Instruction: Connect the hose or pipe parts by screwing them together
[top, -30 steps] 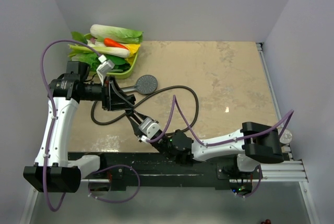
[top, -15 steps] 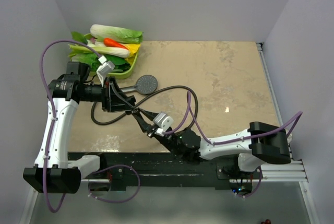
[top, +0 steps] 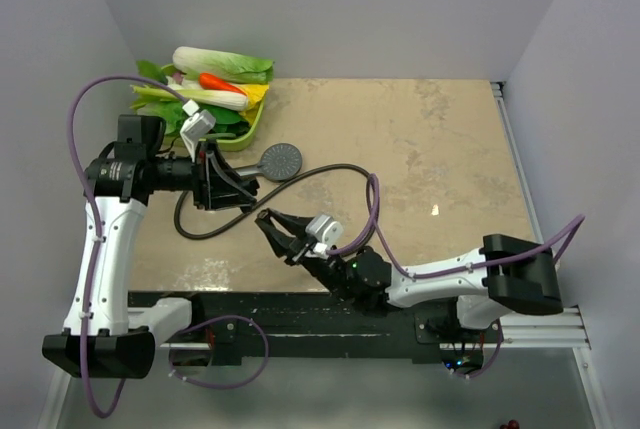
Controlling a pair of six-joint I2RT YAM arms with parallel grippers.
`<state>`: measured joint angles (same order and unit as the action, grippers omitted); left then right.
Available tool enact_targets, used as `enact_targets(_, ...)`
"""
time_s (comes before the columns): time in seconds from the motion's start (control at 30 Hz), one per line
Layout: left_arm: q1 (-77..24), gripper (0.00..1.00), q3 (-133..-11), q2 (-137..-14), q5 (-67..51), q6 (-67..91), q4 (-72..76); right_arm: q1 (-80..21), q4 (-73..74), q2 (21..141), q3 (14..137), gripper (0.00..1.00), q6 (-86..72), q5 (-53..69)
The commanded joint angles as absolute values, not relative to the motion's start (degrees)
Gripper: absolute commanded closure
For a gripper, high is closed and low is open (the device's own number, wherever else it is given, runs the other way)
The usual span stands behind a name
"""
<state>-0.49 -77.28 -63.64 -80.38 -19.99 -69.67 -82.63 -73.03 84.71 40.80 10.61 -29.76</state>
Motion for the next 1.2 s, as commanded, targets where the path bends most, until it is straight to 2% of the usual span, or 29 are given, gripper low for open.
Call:
enact_targets(0.0,-0.4,1.0,-76.1,-58.9,-79.9,-2.4,-50.9,-86.7,-83.9,86.4,45.9,1.0,19.8,-33.7)
enact_targets(0.23,-0.3,1.0,-73.9,-57.9,-76.5,5.9,-46.0,-90.5,-91.8,93.9,52.6,1.0,36.9,-41.7)
enact_targets(0.53,-0.3,1.0,-72.4,-57.6,-79.1,10.3,-43.2,-90.4,-104.4,99.5,55.6,1.0,45.3,-45.3)
enact_targets(1.17,-0.3,1.0,-70.0,-57.1,-80.3,12.9,-42.4,-86.1,-104.7,94.7,54.9,1.0,38.2,-42.3)
